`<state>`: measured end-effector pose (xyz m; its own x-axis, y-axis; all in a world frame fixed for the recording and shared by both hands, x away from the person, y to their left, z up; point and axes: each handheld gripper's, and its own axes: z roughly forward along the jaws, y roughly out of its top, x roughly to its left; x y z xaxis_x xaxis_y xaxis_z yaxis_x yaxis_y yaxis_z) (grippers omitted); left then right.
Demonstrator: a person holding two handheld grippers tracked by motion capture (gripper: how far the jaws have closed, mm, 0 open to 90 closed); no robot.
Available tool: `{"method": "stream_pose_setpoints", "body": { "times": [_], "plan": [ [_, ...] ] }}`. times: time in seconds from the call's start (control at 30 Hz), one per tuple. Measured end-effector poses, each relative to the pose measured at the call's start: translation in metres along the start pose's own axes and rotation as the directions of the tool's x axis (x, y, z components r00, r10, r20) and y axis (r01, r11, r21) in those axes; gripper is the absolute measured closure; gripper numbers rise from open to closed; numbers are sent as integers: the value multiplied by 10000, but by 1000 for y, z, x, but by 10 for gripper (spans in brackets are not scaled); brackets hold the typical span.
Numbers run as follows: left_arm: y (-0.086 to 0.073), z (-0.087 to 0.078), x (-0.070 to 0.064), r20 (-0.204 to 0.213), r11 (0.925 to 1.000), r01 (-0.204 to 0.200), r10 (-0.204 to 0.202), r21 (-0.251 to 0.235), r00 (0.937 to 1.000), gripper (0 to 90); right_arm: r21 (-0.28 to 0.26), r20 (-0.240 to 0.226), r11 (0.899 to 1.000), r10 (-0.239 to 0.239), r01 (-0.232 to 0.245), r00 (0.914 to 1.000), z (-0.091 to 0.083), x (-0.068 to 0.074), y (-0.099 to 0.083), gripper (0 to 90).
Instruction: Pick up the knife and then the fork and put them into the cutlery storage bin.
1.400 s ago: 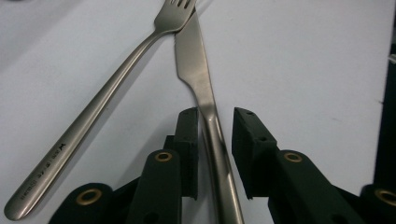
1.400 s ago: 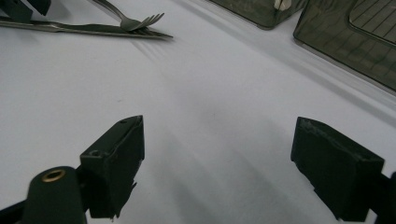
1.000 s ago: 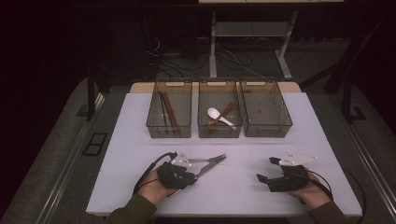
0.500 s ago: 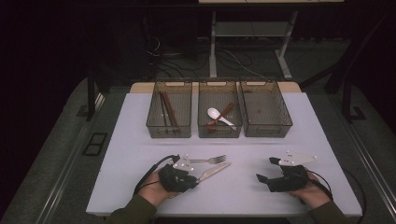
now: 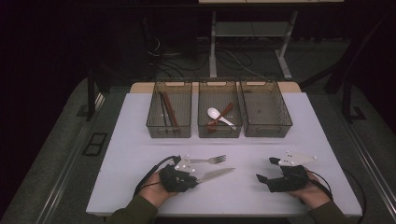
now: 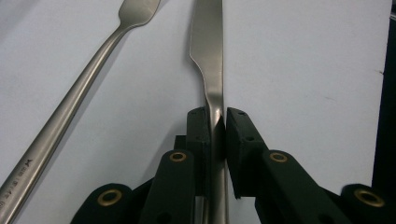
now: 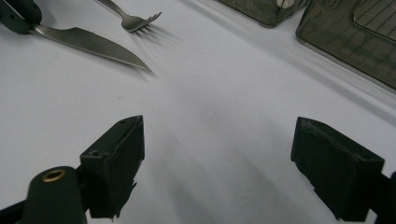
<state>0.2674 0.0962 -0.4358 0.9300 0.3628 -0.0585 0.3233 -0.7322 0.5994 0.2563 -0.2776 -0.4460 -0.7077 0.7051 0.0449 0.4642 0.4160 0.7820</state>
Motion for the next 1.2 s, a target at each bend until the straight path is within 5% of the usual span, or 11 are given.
{"method": "stream_pose_setpoints", "body": {
  "times": [0.3, 0.6, 0.93, 1.1, 1.2],
  "plan": [
    [6, -15, -2, -110, 9946, -86, 75, -1038, 9999, 797, -47, 15, 10000, 30, -30, 10000, -1, -1, 0, 176],
    [23, -32, 2, -264, 9709, -22, -43, -2395, 9996, 798, -149, -17, 9998, 127, -128, 9999, -2, -1, 1, 176],
    [36, -30, 13, -643, 9610, 12, -198, -2766, 9977, 798, -517, -50, 9978, 422, -424, 9991, -2, -3, 11, 176],
    [41, -28, 18, -791, 9508, 240, -508, -3087, 9956, 798, -790, -350, 9933, 818, -843, 9960, -4, -5, 27, 177],
    [47, -25, 19, -861, 9484, 338, -641, -3153, 9942, 798, -952, -342, 9933, 621, -651, 9975, -5, -2, 40, 220]
  ]
}}
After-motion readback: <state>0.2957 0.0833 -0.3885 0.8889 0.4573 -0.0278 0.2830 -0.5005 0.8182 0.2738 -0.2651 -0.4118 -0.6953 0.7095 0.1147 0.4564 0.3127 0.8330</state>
